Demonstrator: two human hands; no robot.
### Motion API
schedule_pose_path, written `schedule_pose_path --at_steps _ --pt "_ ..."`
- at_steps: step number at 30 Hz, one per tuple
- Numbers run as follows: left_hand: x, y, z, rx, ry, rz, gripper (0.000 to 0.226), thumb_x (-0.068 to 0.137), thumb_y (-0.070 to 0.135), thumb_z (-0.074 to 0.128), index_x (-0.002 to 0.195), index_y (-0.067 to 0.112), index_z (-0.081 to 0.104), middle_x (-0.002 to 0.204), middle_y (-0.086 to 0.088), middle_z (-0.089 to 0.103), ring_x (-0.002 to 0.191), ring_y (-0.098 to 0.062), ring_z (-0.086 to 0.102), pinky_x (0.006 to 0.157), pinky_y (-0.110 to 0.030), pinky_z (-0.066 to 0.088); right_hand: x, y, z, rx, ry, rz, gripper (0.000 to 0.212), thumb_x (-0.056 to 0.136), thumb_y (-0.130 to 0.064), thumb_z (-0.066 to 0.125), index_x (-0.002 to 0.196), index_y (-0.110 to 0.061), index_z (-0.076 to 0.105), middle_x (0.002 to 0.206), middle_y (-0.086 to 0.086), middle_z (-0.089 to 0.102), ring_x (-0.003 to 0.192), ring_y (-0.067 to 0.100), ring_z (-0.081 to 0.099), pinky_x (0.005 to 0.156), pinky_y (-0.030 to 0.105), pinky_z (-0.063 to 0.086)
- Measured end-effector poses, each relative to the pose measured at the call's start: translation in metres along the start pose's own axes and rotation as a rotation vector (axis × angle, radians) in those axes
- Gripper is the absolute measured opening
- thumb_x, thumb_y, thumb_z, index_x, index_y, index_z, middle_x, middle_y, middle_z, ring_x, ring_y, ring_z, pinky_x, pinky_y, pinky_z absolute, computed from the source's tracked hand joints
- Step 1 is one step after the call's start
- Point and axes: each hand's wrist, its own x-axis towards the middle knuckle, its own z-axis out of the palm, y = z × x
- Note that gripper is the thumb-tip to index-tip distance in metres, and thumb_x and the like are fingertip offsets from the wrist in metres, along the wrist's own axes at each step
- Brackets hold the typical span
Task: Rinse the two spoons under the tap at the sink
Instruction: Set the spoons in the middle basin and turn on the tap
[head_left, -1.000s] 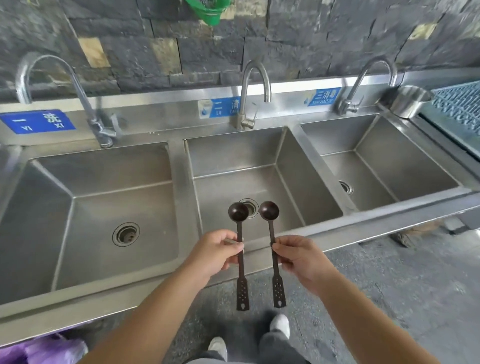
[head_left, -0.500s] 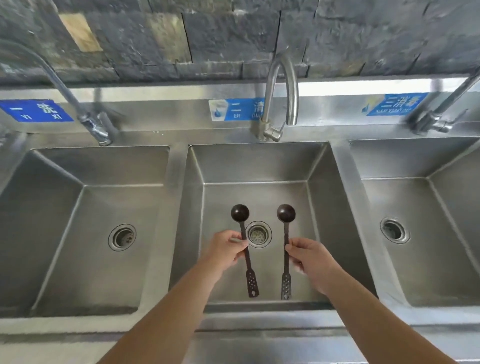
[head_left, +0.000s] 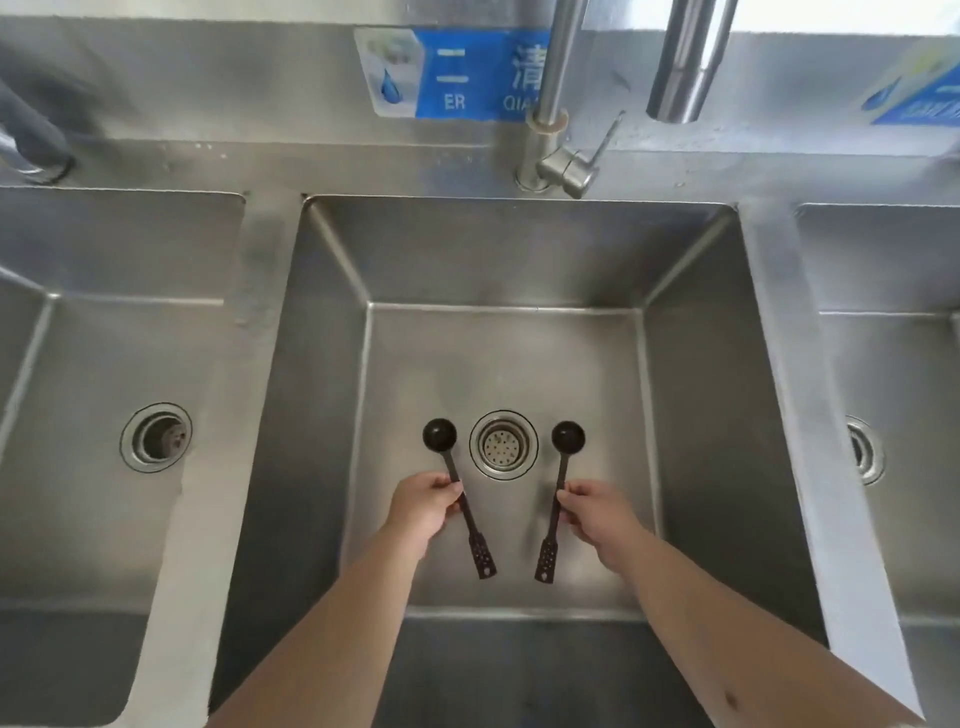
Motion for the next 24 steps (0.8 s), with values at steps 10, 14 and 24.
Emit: schedule_pose_path --at_steps 10,14,24 --pt "0.068 -0.032 0.016 0.031 0.053 -0.078 0.021 0.087 0.007 0.062 0.067 0.013 0.064 0.064 -0.005 0.066 0.055 -0.015 0.062 0.057 -0.028 0.048 0.056 0.015 0.020 -0.020 0.074 0.023 0.016 0.092 0.001 0.055 0.081 -0.005 0.065 0.070 0.006 0.057 0.058 0.013 0.050 0.039 0.011 0.039" --pt "0.078 -0.039 0.019 0.045 0.063 -0.087 0.016 0.086 0.005 0.065 0.071 0.011 0.066 0.069 -0.008 0.068 0.056 -0.014 0.064 0.059 -0.026 0.051 0.067 0.021 0.024 -0.036 0.093 0.041 0.025 0.091 0.001 0.055 0.070 -0.009 0.063 0.064 0.004 0.055 0.057 0.012 0.049 0.037 0.009 0.037" --pt "0.083 -0.042 0.025 0.108 0.124 -0.087 0.017 0.076 0.020 0.077 0.064 0.015 0.066 0.056 -0.003 0.071 0.069 -0.026 0.073 0.074 -0.037 0.060 0.076 0.027 0.020 -0.225 0.184 0.045 0.019 0.079 -0.014 0.074 0.061 -0.014 0.070 0.053 0.000 0.067 0.054 0.016 0.062 0.065 0.032 0.054"
